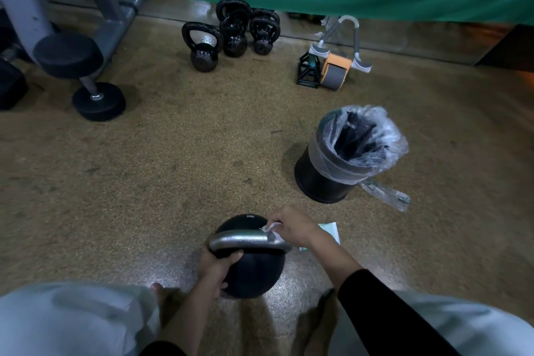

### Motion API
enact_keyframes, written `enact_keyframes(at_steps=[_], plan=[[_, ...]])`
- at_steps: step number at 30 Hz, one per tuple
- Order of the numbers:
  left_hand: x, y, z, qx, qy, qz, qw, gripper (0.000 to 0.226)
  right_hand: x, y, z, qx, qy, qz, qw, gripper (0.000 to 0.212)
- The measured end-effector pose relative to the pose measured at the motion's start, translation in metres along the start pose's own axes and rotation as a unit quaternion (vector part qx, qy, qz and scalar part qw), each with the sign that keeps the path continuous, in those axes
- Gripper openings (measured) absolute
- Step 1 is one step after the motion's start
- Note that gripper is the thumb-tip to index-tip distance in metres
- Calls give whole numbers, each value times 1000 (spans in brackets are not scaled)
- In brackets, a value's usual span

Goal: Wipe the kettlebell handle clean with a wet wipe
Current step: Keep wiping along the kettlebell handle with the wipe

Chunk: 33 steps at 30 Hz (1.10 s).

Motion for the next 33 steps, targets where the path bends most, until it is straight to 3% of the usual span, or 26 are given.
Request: enact_keyframes(at_steps=[7, 12, 17, 21, 25, 33], plan=[[0, -1, 1, -1, 2, 1, 1000, 68, -3, 18, 0, 0, 7, -84, 996, 22], [0, -1, -1, 2, -3, 7, 1000, 69, -4, 6, -2, 4, 35, -64, 997, 19], [1, 1, -1, 5, -10, -4, 1000, 67, 1, 21, -2, 5, 24, -98, 995, 24], [2, 2, -2, 6, -10, -5, 1000, 65, -1, 8, -3, -3, 14, -70, 997, 23], [2, 2, -2, 2, -10, -2, 1000, 65, 11, 2, -1, 3, 52, -33, 998, 30], [4, 3, -2, -7, -6, -4, 1000, 62, 14, 13, -1, -34, 95, -64, 993, 31]])
Point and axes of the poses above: each hand's wrist, its own x-axis away from the middle knuckle, its own z-axis out of the back of the hand, y = z × x, the point moved 9 cm from there along -x, towards the middle knuckle, and after that the axes turned 12 degrees about -y, right-handed, at the moved point
